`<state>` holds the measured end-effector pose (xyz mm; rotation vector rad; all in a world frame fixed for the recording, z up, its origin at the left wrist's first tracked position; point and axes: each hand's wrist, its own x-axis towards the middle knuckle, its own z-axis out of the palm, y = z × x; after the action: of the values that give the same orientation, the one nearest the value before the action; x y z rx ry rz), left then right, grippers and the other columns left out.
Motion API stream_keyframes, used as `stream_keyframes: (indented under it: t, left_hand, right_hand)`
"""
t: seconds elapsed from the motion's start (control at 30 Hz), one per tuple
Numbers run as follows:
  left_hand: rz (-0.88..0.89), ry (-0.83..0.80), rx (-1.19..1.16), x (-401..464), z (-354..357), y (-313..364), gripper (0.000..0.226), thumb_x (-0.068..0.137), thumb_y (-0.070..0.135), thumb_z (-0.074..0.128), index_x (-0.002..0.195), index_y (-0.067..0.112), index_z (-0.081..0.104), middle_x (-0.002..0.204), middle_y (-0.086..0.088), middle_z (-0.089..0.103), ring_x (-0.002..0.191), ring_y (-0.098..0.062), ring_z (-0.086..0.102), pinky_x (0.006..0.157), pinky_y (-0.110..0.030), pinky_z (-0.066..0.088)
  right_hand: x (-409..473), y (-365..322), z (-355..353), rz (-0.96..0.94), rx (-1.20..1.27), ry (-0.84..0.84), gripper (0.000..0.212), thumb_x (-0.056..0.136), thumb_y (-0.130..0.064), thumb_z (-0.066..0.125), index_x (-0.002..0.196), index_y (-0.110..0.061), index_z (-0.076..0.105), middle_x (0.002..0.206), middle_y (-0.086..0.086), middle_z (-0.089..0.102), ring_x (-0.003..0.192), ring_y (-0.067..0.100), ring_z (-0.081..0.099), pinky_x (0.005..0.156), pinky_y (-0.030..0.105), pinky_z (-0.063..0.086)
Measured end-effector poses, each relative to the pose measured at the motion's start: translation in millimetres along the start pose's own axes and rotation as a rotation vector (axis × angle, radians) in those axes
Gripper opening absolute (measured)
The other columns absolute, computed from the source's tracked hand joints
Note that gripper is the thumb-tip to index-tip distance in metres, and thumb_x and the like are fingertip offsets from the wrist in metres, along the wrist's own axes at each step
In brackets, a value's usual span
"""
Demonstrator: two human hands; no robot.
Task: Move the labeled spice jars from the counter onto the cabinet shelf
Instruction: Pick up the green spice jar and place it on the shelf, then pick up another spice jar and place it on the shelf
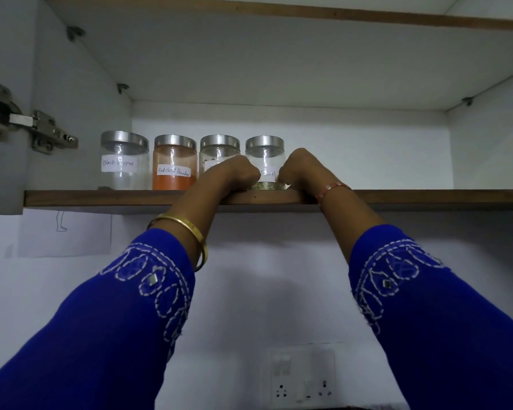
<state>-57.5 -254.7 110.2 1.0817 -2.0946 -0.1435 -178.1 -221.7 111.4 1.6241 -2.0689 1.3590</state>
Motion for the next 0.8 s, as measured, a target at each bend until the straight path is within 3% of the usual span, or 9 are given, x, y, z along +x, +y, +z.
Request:
stream_keyframes:
  t: [0.07,0.1,0.13,0.2,0.3,0.43,0.57,0.8]
  left_hand:
    - [0.032,0.036,-0.016,-6,1,0,0.030,0.091,0.006,0.040,0.062,0.013,0.041,0.075,-0.009,0.050,0.060,-0.013,0.040,0.053,-0.022,0.032]
    - [0.045,0.069,-0.026,-11,4,0,0.024,0.088,0.004,0.041,0.066,0.009,0.049,0.086,-0.016,0.057,0.067,-0.018,0.048,0.055,-0.023,0.034]
    - [0.062,0.135,-0.051,-19,6,2,0.018,0.087,0.002,0.043,0.078,0.004,0.058,0.102,-0.020,0.061,0.081,-0.024,0.055,0.060,-0.023,0.038]
    - [0.069,0.329,-0.107,-35,10,3,0.028,0.087,0.004,0.045,0.110,0.004,0.062,0.119,-0.016,0.061,0.106,-0.028,0.057,0.076,-0.026,0.041]
    - [0.166,0.516,-0.106,-59,19,2,0.037,0.087,0.002,0.044,0.121,0.009,0.058,0.122,-0.012,0.061,0.112,-0.026,0.058,0.086,-0.029,0.044]
    - [0.283,0.550,-0.236,-95,33,-5,0.039,0.086,0.000,0.041,0.121,0.006,0.057,0.123,-0.012,0.059,0.112,-0.022,0.056,0.090,-0.023,0.041]
    - [0.369,0.555,-0.409,-152,61,-13,0.034,0.086,-0.001,0.041,0.114,-0.001,0.061,0.116,-0.016,0.063,0.109,-0.025,0.058,0.089,-0.011,0.035]
    - [0.136,0.336,-0.633,-263,132,-24,0.034,0.091,-0.002,0.042,0.120,0.003,0.058,0.126,-0.012,0.060,0.122,-0.022,0.053,0.099,-0.009,0.030]
  right_hand:
    - [-3,1,0,-0.027,0.069,0.073,0.016,0.085,-0.005,0.055,0.070,-0.001,0.049,0.074,0.010,0.055,0.087,0.026,0.055,0.043,0.014,0.035]
    - [-8,1,0,-0.061,0.104,0.151,0.009,0.083,-0.003,0.054,0.083,0.005,0.058,0.088,0.015,0.063,0.093,0.029,0.059,0.049,0.016,0.041]
    - [-15,0,-1,-0.097,0.131,0.239,0.019,0.082,-0.002,0.053,0.096,0.007,0.063,0.101,0.017,0.066,0.099,0.029,0.061,0.060,0.020,0.044]
    - [-33,-1,-2,-0.179,0.174,0.406,0.026,0.081,0.001,0.050,0.101,0.008,0.065,0.106,0.019,0.067,0.102,0.028,0.061,0.076,0.025,0.044]
    - [-60,-1,-3,-0.242,0.181,0.451,0.028,0.084,-0.002,0.049,0.108,0.004,0.064,0.111,0.017,0.066,0.105,0.025,0.059,0.083,0.022,0.042]
    - [-103,19,3,-0.296,0.158,0.455,0.032,0.086,-0.005,0.051,0.117,0.000,0.060,0.120,0.015,0.060,0.114,0.023,0.055,0.090,0.014,0.036]
    - [-162,48,9,-0.372,0.089,0.491,0.030,0.083,-0.005,0.052,0.110,0.004,0.063,0.115,0.020,0.062,0.112,0.030,0.057,0.098,0.029,0.042]
    - [-270,90,4,-0.198,0.101,0.470,0.032,0.085,-0.014,0.052,0.112,0.000,0.063,0.117,0.015,0.064,0.111,0.023,0.059,0.094,0.018,0.041]
